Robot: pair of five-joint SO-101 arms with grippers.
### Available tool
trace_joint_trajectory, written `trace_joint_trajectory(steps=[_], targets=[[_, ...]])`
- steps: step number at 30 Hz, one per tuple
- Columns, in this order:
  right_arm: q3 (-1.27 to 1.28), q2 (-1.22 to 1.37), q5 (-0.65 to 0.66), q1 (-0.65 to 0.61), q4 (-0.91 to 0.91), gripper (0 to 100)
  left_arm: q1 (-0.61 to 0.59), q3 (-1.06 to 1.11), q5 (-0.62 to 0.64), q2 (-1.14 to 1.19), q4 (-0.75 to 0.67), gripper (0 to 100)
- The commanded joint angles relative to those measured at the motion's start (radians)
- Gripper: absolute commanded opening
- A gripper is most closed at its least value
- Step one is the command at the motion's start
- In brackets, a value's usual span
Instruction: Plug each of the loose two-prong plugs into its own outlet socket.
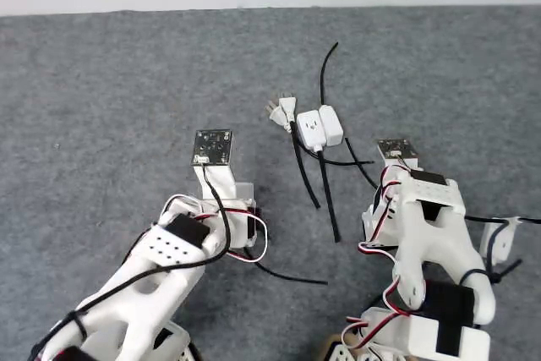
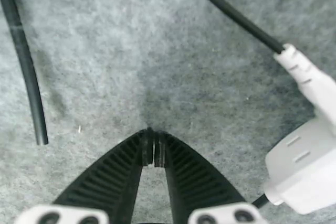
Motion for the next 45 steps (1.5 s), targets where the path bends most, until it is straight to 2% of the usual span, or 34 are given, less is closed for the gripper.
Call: trace_joint_trajectory(steps=[1, 8, 16, 23, 27, 30, 34, 35, 41, 45], targets=[[0.003, -0.038, 0.006, -0.01, -0.008, 0.9, 0.011, -0.038, 0.014, 0.061, -0.028, 5], [0.003, -0.038, 0.006, -0.008, -0.007, 0.9, 0.011, -0.097, 0.014, 0.143, 0.054, 23], [0.003, -0.038, 0.009, -0.01, -0.01, 0.9, 0.009, -0.102, 0.005, 0.117, 0.058, 23], [0.003, -0.038, 0.012, -0.012, -0.012, 0.9, 0.02, -0.102, -0.123, -0.114, 0.118, 23], [0.003, -0.038, 0.012, -0.012, -0.012, 0.9, 0.029, -0.101, -0.13, -0.201, 0.114, 23], [0.003, -0.038, 0.012, -0.012, -0.012, 0.9, 0.123, -0.102, -0.129, -0.163, 0.114, 20], [0.003, -0.038, 0.012, -0.012, -0.012, 0.9, 0.27, -0.162, -0.133, -0.005, 0.08, 0], [0.003, -0.038, 0.012, -0.012, -0.012, 0.9, 0.282, -0.186, -0.129, 0.041, 0.074, 1], [0.003, -0.038, 0.012, -0.012, -0.012, 0.9, 0.226, -0.282, -0.13, 0.29, 0.058, 1], [0.003, -0.038, 0.012, -0.012, -0.012, 0.9, 0.157, -0.282, -0.129, 0.339, 0.035, 1]])
